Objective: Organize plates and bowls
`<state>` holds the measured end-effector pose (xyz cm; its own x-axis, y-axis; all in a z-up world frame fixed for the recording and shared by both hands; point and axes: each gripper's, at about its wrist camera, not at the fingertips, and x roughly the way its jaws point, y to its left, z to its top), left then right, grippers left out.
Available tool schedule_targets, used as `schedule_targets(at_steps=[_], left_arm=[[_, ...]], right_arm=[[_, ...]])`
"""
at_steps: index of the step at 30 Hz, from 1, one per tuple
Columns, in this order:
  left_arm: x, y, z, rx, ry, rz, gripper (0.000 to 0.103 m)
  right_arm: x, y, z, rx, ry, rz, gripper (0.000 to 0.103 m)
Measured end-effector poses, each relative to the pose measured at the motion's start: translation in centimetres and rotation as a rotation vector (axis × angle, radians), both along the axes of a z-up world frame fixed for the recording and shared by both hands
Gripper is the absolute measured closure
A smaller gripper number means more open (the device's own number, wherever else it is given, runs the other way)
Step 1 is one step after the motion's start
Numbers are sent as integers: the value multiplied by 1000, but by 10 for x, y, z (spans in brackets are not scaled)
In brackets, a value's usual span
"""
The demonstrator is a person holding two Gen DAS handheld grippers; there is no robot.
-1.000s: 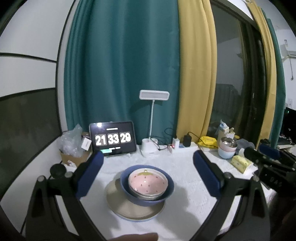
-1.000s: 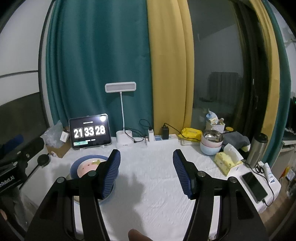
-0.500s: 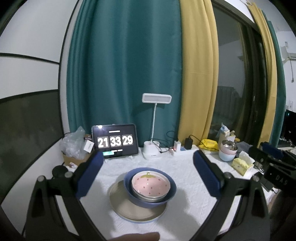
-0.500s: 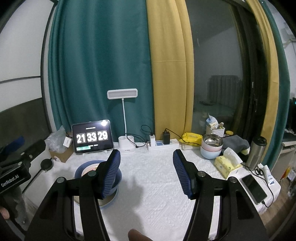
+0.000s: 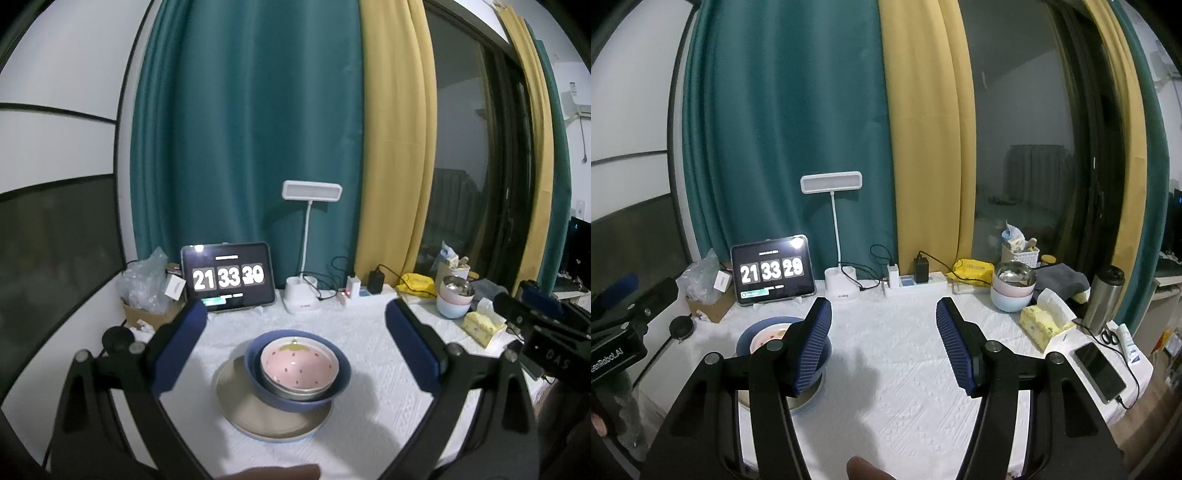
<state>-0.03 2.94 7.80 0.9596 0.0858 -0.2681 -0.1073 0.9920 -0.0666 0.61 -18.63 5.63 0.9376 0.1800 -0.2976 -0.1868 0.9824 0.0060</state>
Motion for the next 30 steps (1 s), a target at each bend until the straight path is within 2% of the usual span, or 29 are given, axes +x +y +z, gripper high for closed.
schedule_targets(at_steps=[30], left_arm=[[2, -3, -3, 0, 10, -7, 5]], right_arm=[[2, -3, -3, 1, -2, -8, 40]])
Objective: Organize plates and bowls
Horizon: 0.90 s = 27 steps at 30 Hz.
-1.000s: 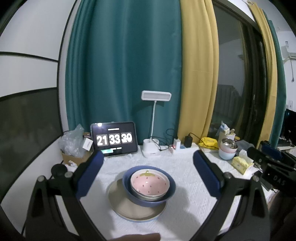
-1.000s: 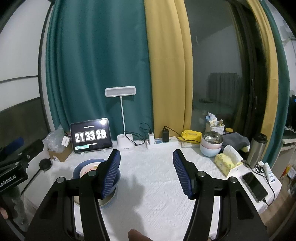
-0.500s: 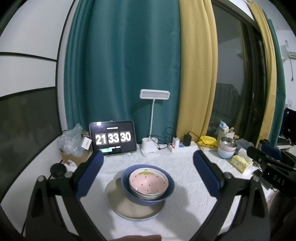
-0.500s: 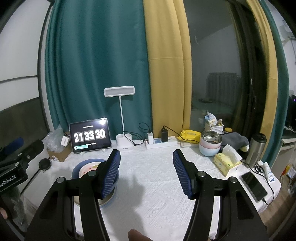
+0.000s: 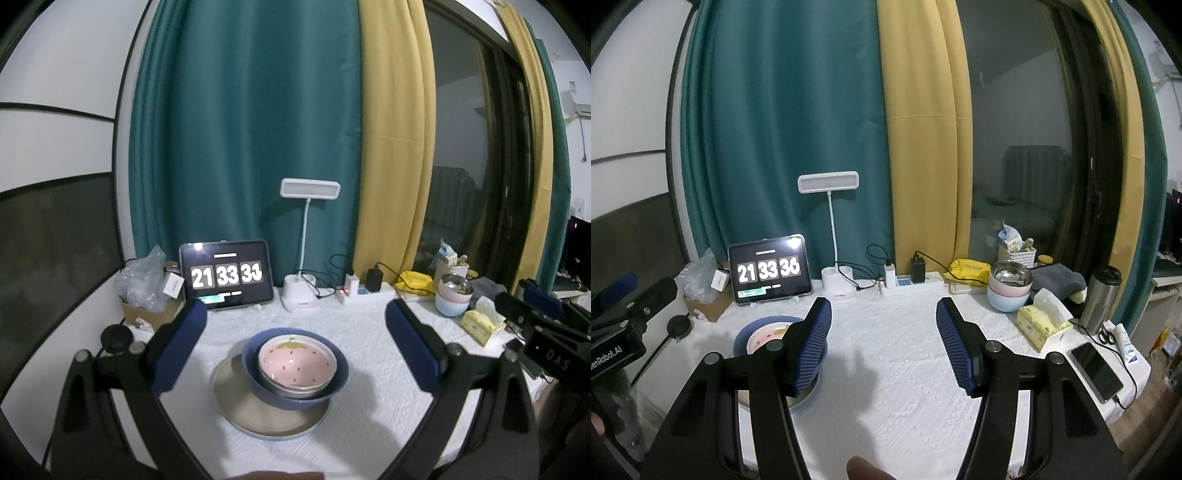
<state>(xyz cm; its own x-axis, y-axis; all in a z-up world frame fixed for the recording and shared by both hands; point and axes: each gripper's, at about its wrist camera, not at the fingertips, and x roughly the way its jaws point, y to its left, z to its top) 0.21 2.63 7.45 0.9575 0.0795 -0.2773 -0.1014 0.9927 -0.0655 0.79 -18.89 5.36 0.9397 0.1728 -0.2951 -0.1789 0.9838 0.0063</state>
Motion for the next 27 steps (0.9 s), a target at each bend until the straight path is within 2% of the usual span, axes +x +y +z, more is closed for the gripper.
schedule_targets(at_steps=[27], left_arm=[[0, -1, -1, 4, 2, 1, 5]], right_arm=[[1, -1, -1, 0, 3, -2, 40]])
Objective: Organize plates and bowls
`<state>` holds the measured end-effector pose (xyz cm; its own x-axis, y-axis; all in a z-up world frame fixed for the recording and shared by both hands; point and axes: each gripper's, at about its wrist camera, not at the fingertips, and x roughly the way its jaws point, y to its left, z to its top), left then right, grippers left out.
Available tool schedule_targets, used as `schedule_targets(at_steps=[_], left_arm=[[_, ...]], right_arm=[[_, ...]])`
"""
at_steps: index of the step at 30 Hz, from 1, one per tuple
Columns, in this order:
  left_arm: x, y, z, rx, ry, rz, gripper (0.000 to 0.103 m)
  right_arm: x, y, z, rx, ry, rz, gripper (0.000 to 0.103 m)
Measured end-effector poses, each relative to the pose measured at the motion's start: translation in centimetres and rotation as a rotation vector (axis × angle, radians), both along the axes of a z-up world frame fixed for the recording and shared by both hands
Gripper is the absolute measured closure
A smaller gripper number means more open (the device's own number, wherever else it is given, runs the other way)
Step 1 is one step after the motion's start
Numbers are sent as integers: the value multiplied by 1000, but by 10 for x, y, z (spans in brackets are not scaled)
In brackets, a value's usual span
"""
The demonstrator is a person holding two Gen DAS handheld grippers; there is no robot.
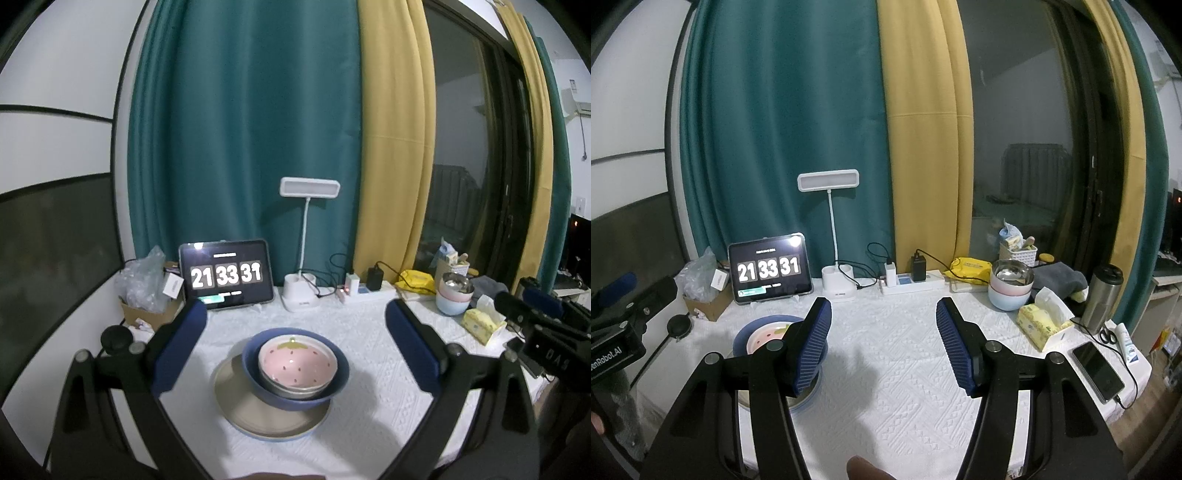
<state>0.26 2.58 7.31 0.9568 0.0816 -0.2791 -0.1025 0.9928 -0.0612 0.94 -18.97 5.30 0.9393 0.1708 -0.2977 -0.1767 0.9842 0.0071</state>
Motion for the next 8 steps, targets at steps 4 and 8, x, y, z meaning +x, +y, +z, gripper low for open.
schedule_targets(at_steps=[4, 8], left_arm=[[1, 0, 0, 13, -6, 1, 5], [1, 0, -1, 14, -5, -4, 5]], right_arm=[[0, -1, -1, 1, 1, -1, 40], [1, -1, -2, 4, 6, -2, 40]])
